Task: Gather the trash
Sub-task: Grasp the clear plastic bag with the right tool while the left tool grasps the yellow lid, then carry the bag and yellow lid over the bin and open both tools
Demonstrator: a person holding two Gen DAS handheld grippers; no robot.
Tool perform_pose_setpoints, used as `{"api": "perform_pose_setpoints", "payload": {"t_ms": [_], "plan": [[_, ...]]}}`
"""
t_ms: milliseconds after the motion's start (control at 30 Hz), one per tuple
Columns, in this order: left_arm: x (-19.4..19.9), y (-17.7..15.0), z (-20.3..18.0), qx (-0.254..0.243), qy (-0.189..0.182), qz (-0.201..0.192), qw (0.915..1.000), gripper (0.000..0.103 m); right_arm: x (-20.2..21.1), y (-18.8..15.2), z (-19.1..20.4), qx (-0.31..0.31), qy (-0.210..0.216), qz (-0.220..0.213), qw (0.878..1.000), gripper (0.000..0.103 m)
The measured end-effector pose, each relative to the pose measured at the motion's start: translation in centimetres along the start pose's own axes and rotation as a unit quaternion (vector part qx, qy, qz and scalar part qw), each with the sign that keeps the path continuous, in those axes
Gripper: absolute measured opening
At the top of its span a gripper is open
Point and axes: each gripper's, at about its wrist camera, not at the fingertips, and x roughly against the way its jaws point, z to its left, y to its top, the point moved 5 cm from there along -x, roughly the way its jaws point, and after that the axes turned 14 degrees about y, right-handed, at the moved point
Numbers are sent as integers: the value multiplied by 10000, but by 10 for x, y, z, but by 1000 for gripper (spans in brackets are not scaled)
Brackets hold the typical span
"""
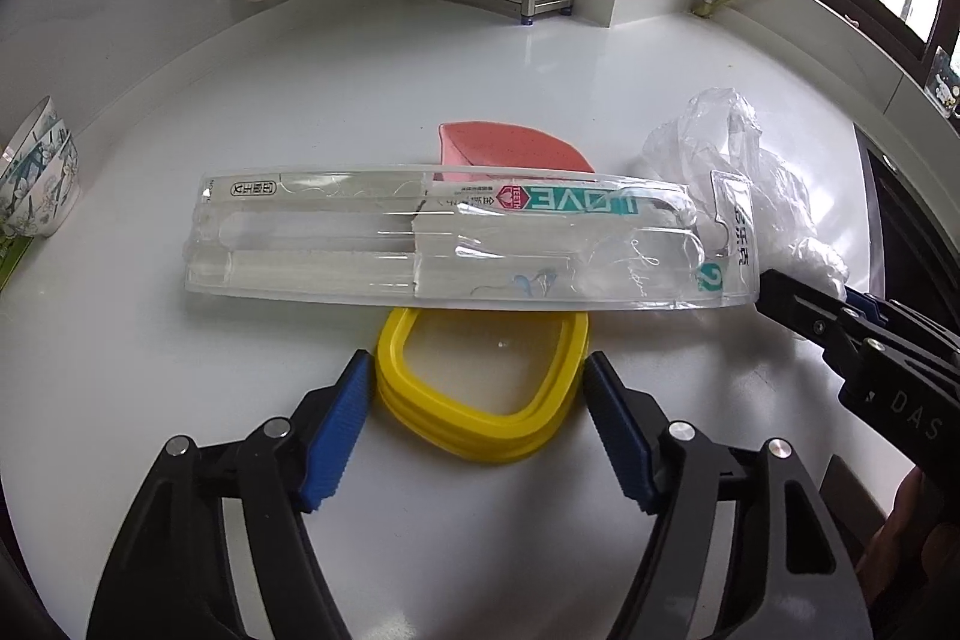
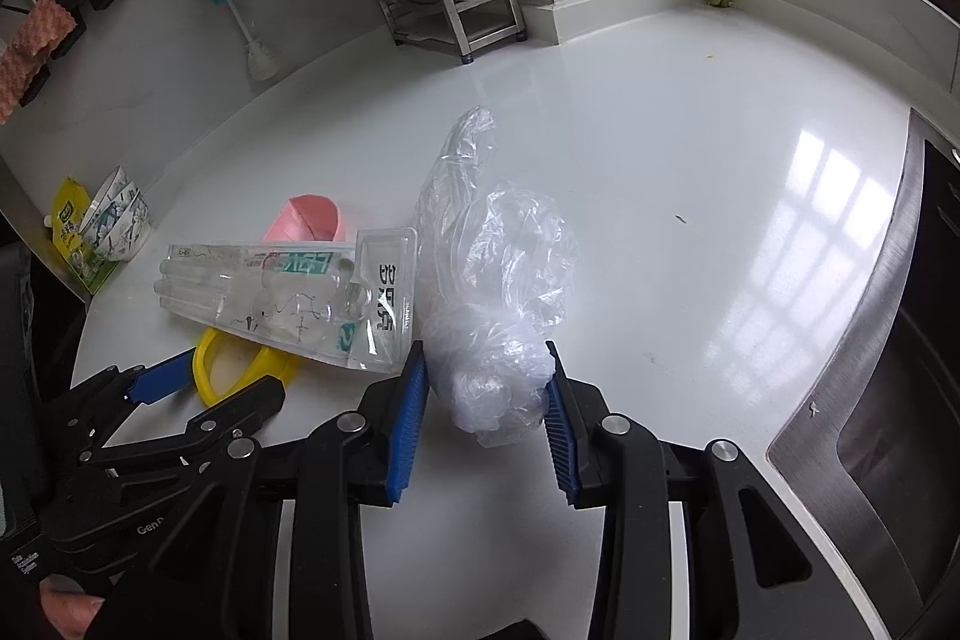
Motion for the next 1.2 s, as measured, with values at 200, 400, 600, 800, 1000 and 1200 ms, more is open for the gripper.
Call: {"api": "perform_pose_setpoints", "payload": {"t_ms": [200, 400, 600, 800, 1000, 1200], "plan": [[7, 3, 9, 66, -56, 20, 10000, 68, 6, 0, -3, -113, -5, -29, 9999, 35], [23, 2, 31, 67, 208, -99, 9997, 68, 17, -3, -3, -207, -26, -62, 9998, 35], [28, -1, 67, 363, 513, -33, 9980, 68, 27, -8, -1, -288, -7, -48, 9996, 35], [37, -13, 94, 494, 766, 15, 9958, 68, 37, -14, 8, -267, 17, -15, 9996, 35], [60, -25, 107, 594, 828, -31, 9948, 68, 55, -18, 20, -196, 80, -9, 9998, 35], [85, -37, 103, 665, 781, -101, 9947, 68, 78, -28, 32, -117, 152, 11, 9998, 35]]}}
